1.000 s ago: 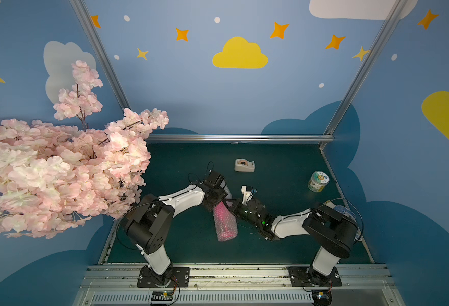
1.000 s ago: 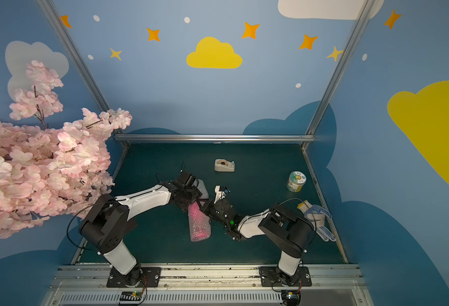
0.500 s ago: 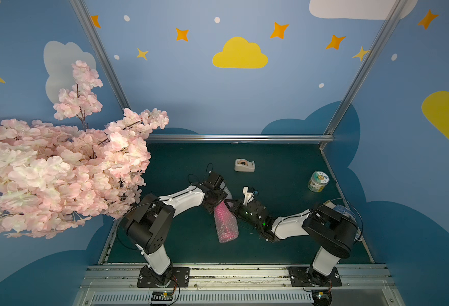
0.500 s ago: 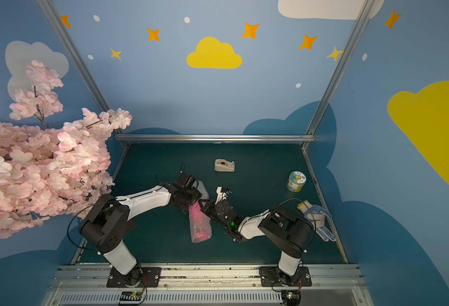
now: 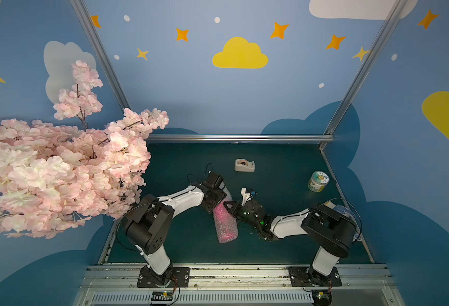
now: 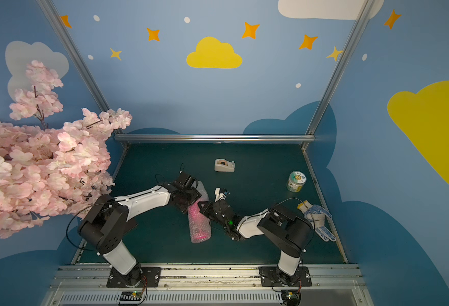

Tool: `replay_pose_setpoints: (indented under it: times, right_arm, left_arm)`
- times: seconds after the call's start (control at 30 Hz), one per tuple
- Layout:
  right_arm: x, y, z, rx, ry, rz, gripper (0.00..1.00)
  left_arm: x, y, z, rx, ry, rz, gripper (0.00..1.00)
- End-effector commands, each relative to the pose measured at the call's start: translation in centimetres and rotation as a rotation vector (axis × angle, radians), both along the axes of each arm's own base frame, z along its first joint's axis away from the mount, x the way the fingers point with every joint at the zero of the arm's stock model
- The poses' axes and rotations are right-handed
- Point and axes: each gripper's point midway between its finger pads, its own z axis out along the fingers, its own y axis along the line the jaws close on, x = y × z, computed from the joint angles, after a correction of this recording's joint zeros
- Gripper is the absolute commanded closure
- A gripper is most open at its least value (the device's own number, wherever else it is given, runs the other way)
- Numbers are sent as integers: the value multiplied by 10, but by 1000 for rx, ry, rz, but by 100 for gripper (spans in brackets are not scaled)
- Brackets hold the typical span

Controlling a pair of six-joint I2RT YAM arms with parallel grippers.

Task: Wrap wine glasses in bubble wrap
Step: Stick the tape on the bubble wrap.

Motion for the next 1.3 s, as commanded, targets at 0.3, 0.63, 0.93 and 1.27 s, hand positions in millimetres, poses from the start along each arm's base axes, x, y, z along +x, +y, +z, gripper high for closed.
replay_pose_setpoints:
  times: [0.3, 0.63, 0.93, 1.27]
  right_arm:
    - [-8, 12, -2, -169, 4, 103, 68]
    - [-6, -1, 13, -173, -17, 68, 63]
    - [-7, -10, -5, -156, 33, 24, 74]
    - [-7, -9, -9, -137, 57, 19, 74]
  left_arm:
    - [-7, 8, -2, 43, 27, -6, 22]
    - [-8, 10, -5, 46, 33, 5, 22]
    - [-11, 11, -7, 42, 38, 16, 24]
    - [-12, 10, -8, 36, 38, 17, 24]
